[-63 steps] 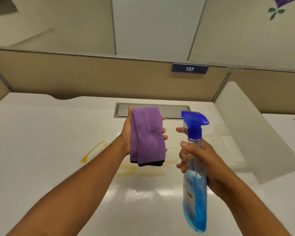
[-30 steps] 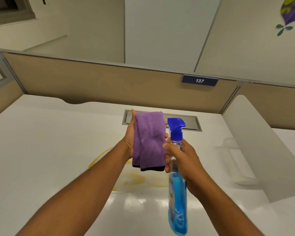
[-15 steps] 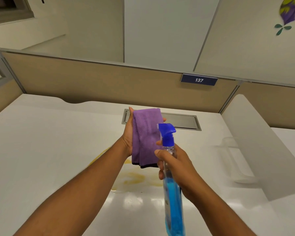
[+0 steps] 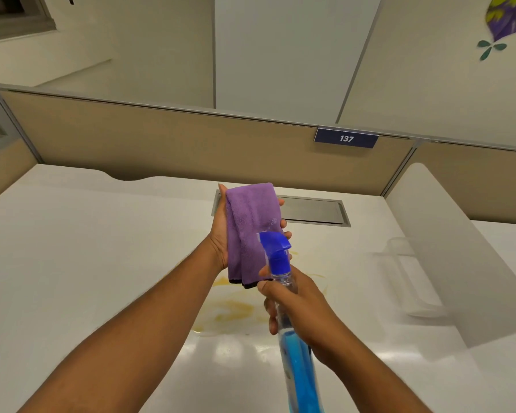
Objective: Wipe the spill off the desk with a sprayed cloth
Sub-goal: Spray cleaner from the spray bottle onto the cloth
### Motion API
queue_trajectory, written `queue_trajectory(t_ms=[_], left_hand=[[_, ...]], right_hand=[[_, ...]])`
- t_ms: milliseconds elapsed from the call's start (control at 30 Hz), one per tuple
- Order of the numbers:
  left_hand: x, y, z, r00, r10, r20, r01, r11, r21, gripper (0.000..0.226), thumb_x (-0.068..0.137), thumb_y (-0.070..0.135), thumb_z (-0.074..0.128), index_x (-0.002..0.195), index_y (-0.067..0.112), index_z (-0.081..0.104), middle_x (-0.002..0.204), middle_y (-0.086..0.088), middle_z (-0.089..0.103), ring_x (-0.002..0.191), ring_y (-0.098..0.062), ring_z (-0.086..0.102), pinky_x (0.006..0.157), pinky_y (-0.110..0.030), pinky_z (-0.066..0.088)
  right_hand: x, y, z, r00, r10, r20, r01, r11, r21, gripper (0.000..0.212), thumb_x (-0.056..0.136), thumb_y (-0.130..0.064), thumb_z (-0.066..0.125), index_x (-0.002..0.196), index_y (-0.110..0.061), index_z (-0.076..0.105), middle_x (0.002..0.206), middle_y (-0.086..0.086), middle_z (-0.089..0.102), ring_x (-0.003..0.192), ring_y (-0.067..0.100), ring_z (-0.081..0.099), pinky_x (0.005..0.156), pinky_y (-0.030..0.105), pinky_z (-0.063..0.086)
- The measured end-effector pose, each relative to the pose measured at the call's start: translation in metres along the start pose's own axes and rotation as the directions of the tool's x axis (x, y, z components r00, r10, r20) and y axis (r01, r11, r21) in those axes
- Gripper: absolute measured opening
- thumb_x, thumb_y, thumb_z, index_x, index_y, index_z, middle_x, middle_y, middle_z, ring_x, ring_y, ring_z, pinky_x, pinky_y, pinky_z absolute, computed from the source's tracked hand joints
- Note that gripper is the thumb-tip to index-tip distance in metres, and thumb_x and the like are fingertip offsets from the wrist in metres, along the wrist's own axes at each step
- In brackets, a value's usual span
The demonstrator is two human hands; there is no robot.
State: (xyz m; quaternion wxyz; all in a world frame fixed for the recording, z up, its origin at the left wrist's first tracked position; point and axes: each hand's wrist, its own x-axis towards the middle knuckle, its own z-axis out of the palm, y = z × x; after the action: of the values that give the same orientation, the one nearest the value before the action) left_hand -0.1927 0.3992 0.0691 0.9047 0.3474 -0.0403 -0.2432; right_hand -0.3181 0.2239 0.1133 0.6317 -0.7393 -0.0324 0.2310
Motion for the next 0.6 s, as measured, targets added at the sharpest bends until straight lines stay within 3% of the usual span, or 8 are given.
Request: queue_trajectory(t_ms=[67,167,233,333,433,600], left_hand=[[0.001,0.001,-0.002,0.999,0.028,-0.034,-0.028,0.999,-0.018,0.124,0.086,0.097,0.019,0.162,0.002,0.040,0.121,-0.018,0.067,0.111,-0.038,0.061,0.123,-0.072,0.025],[0.002,0.003,-0.005,0.998,0.038,-0.041,-0.040,0.998,-0.040,0.118,0.085,0.099,0.025,0.142,0.002,0.062,0.107,-0.017,0.074,0.097,-0.032,0.070,0.118,-0.066,0.035],[0.003,0.004,-0.007,0.999,0.036,-0.031,-0.037,0.998,-0.058,0.116,0.083,0.100,0.029,0.135,0.004,0.068,0.106,-0.017,0.075,0.098,-0.033,0.070,0.116,-0.064,0.038],[0.002,0.006,-0.009,1.000,0.006,0.031,-0.004,0.998,-0.064,0.119,0.080,0.104,0.028,0.138,0.007,0.068,0.112,-0.019,0.073,0.108,-0.040,0.067,0.121,-0.073,0.029],[0.000,0.007,-0.007,0.999,-0.016,0.042,0.018,0.999,-0.046,0.121,0.080,0.104,0.021,0.137,0.010,0.070,0.113,-0.020,0.073,0.109,-0.045,0.068,0.120,-0.080,0.023],[-0.002,0.009,-0.003,0.999,-0.014,0.033,0.016,0.998,-0.057,0.122,0.079,0.105,0.023,0.138,0.008,0.068,0.114,-0.021,0.070,0.109,-0.043,0.066,0.123,-0.078,0.022]], right_hand=[[-0.001,0.004,-0.008,0.999,0.025,-0.032,-0.024,1.000,0.008,0.041,0.075,-0.050,0.071,0.106,-0.023,0.063,0.071,0.002,0.067,0.059,0.020,0.066,0.065,0.033,0.063],[-0.003,0.012,-0.020,0.994,0.057,-0.089,-0.055,0.998,0.028,0.040,0.077,-0.045,0.070,0.104,-0.018,0.063,0.071,0.003,0.067,0.059,0.021,0.065,0.065,0.036,0.062],[-0.006,0.015,-0.022,0.994,0.065,-0.085,-0.063,0.998,0.027,0.042,0.076,-0.047,0.071,0.105,-0.018,0.064,0.072,0.004,0.067,0.060,0.021,0.065,0.066,0.036,0.061],[-0.013,0.017,-0.014,0.998,0.067,0.003,-0.067,0.997,-0.033,0.044,0.072,-0.051,0.070,0.108,-0.025,0.065,0.071,0.002,0.067,0.059,0.018,0.064,0.063,0.030,0.060],[-0.016,0.017,-0.002,0.997,0.056,0.058,-0.053,0.997,-0.062,0.036,0.074,-0.047,0.068,0.101,-0.023,0.064,0.069,0.000,0.065,0.057,0.015,0.061,0.060,0.027,0.057],[-0.014,0.018,-0.006,0.997,0.075,-0.025,-0.075,0.997,-0.020,0.043,0.076,-0.047,0.069,0.110,-0.021,0.063,0.067,-0.001,0.065,0.058,0.016,0.062,0.063,0.029,0.059]])
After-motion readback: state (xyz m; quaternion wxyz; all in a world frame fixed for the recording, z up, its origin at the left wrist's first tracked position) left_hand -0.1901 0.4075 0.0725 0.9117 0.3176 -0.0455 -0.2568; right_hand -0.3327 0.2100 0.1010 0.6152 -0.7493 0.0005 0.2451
